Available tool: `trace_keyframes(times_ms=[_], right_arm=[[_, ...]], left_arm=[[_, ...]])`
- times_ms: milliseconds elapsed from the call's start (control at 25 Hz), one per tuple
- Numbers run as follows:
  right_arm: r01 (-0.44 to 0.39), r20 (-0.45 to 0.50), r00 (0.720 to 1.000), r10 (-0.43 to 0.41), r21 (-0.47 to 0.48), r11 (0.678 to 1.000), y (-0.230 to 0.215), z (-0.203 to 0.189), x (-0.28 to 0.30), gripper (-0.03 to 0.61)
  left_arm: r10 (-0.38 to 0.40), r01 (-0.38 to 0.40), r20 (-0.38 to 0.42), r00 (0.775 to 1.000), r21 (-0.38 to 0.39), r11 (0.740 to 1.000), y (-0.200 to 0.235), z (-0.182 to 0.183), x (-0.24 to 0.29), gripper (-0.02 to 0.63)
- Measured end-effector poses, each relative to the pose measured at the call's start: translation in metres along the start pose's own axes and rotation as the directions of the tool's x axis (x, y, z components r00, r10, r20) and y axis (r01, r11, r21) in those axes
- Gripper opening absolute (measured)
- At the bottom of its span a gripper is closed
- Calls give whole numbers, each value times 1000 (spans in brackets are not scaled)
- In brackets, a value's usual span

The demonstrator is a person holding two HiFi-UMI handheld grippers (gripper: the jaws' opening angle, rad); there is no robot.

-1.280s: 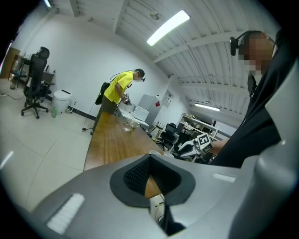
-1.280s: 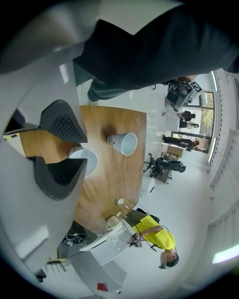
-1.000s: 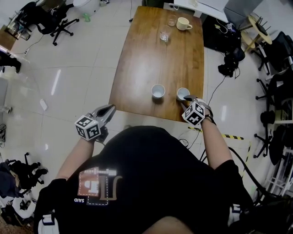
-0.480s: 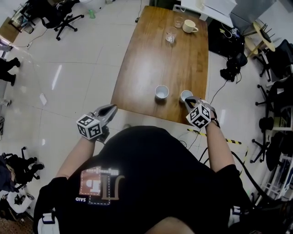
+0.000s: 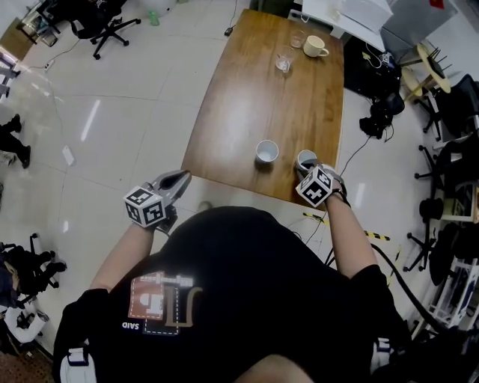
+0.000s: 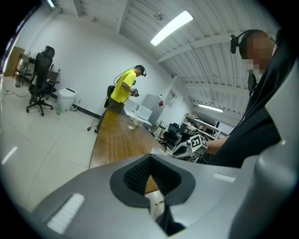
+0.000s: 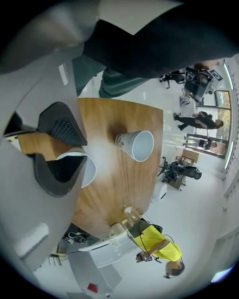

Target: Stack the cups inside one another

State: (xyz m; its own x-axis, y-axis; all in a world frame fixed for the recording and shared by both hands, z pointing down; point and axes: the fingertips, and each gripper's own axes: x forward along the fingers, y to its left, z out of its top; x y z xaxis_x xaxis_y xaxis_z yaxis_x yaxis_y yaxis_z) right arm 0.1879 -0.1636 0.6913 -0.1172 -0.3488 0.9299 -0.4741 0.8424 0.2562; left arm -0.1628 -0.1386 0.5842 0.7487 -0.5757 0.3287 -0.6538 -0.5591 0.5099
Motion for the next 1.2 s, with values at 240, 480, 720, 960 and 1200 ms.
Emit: trace_keyframes(times_ms=[240,480,720,960,1200], right_arm=[[9,46,999,-8,-12,1000,-2,7,-5,28],[17,268,963,3,-74,997,-20,81,-66,28],[5,345,936,76,-227,974,-7,137,-87,28],[-47,271,953,134,-306,951,23,137,-54,28],[-53,270,955,125,-258,965,27,134,-31,63]], left_arm=[[28,-28,-1,1000,-12,1000,5,-9,-11,2],[29,-28,24,999,-20,999,12,-4,-12,2],[33,-32,43,999,-29,999,12,-3,-13,2],[61,-59,37,997,-47,997,18,-13,-25,2],[71,-69,33,997,-51,996,23,-15,-29,2]])
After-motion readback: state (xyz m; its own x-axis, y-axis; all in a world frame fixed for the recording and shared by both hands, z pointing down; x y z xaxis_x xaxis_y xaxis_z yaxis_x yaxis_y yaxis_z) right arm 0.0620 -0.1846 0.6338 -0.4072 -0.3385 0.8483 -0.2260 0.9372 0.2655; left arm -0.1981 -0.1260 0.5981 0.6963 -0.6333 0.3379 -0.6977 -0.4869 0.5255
